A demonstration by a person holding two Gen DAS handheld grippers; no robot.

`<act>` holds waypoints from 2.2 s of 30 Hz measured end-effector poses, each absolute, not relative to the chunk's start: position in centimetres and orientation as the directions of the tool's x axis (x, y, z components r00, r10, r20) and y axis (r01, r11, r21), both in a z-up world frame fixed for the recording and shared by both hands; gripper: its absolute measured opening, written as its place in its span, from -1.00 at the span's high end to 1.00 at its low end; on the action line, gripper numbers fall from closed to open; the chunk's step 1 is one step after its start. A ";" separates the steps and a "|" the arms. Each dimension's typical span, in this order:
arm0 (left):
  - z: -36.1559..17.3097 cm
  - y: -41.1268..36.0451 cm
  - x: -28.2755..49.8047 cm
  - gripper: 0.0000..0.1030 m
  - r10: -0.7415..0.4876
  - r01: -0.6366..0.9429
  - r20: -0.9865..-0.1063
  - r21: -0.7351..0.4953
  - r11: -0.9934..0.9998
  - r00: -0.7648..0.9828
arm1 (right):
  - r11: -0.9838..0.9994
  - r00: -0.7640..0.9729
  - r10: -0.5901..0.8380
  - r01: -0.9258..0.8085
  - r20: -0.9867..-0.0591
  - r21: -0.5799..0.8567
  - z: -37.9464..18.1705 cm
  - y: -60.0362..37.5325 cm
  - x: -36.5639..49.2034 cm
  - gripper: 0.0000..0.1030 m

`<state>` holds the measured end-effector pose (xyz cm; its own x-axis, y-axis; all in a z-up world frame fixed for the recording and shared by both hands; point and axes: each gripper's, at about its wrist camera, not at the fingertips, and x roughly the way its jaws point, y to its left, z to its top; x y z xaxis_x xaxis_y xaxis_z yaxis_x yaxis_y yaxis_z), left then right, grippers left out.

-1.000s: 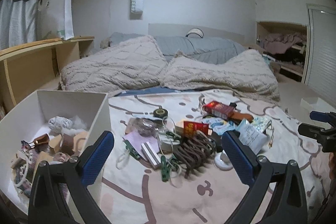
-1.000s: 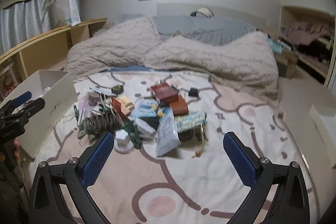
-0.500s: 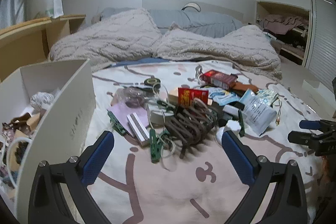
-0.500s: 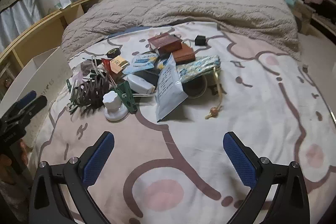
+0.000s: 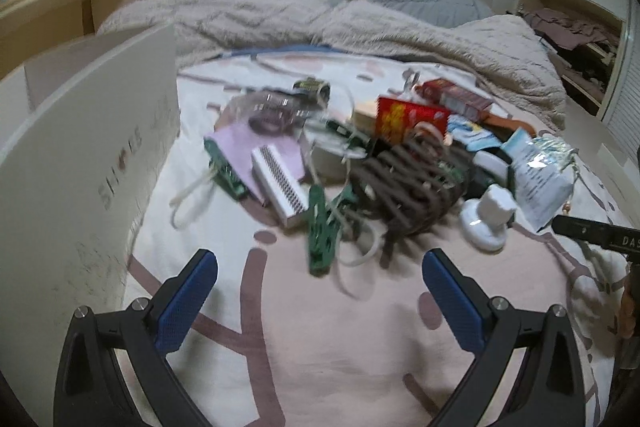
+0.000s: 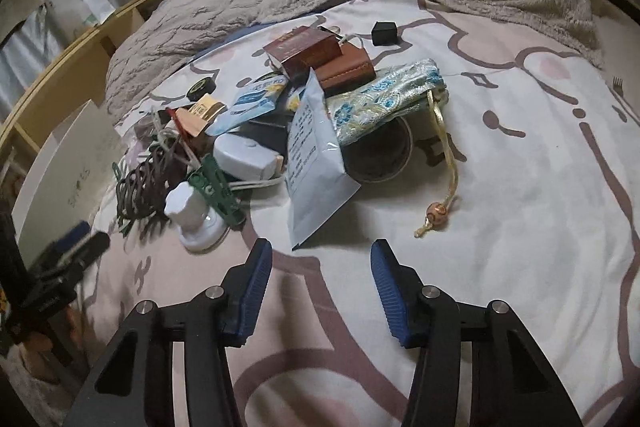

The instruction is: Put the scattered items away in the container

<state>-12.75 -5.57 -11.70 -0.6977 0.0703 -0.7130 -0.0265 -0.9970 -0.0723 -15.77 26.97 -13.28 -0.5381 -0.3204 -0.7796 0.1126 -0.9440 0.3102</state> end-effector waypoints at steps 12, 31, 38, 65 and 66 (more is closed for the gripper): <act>-13.9 -6.5 -13.8 -1.00 0.093 -0.001 -0.792 -0.116 -0.993 -0.603 | -0.925 -0.573 -0.355 0.102 -0.738 0.366 -13.4 26.9 -17.0 0.65; -13.2 -6.6 -14.4 -0.27 0.143 -0.028 -0.755 -0.164 -0.986 -0.639 | -0.916 -0.567 -0.384 0.135 -0.729 0.377 -13.4 26.8 -12.3 0.96; -13.2 -5.9 -14.9 0.38 0.188 -0.079 -0.750 -0.179 -0.981 -0.634 | -0.916 -0.548 -0.382 0.119 -0.744 0.383 -13.8 26.7 -11.0 0.96; -12.5 -3.2 -7.3 0.70 0.186 -0.179 -0.771 -0.095 -0.979 -0.609 | -0.895 -0.528 -0.392 0.030 -0.754 0.445 -13.4 28.5 -13.7 0.96; -12.5 -3.1 -7.0 0.59 0.181 -0.180 -0.772 -0.088 -0.980 -0.609 | -0.898 -0.533 -0.388 0.033 -0.752 0.440 -13.2 28.5 -13.8 0.96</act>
<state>-7.04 -3.08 -12.54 -0.6090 0.1814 -0.7721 -0.1802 -0.9797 -0.0880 -13.82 28.50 -13.25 -0.5329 -0.3879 -0.7521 0.0330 -0.8976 0.4396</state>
